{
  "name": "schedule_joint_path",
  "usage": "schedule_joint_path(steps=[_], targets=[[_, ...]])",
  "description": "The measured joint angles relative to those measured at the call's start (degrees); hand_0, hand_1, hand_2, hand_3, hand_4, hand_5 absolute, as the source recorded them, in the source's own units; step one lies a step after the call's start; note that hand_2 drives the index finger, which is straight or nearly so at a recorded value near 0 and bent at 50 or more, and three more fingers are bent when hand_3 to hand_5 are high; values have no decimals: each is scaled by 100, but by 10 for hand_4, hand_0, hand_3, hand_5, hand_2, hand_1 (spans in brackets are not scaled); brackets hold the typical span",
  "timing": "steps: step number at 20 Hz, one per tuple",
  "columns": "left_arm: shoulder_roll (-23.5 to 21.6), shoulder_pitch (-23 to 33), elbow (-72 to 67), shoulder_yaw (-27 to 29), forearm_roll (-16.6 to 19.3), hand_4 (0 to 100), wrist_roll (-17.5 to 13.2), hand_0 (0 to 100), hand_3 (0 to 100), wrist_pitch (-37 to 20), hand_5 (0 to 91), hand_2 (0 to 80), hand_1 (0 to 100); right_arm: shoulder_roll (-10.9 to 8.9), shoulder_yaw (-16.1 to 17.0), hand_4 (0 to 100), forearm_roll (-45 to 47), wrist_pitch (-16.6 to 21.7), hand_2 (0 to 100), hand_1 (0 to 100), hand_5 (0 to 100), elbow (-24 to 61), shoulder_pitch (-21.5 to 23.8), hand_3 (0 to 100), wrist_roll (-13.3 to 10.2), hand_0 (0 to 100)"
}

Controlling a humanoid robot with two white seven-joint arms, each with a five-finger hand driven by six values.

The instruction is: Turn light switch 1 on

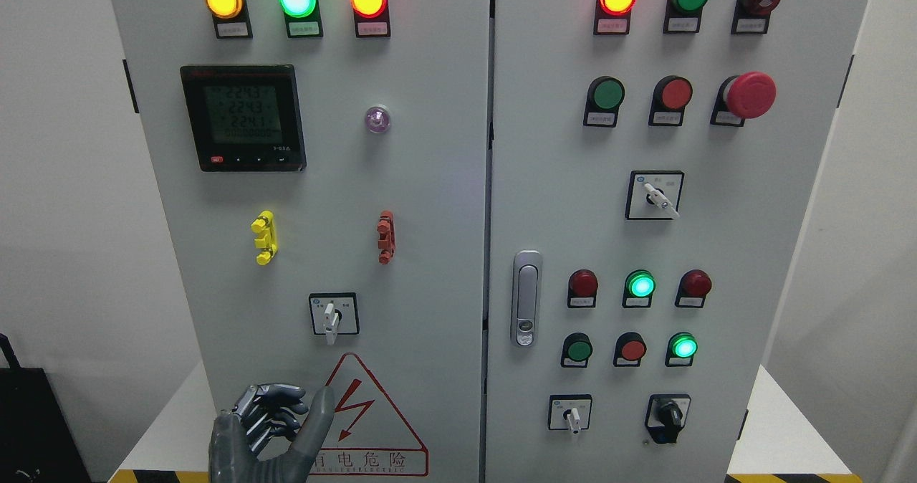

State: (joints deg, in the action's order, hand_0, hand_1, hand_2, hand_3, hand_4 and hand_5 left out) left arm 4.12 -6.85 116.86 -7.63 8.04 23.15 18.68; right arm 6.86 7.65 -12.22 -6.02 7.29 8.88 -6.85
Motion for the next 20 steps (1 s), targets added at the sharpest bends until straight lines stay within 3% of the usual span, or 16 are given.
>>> schedule_joint_path(steps=[20], targets=[[118, -590, -130, -170, 56, 784, 504, 7, 721, 521, 687, 545, 668, 0, 0, 0, 0, 0, 0, 0, 0, 0, 0, 0, -5, 55]])
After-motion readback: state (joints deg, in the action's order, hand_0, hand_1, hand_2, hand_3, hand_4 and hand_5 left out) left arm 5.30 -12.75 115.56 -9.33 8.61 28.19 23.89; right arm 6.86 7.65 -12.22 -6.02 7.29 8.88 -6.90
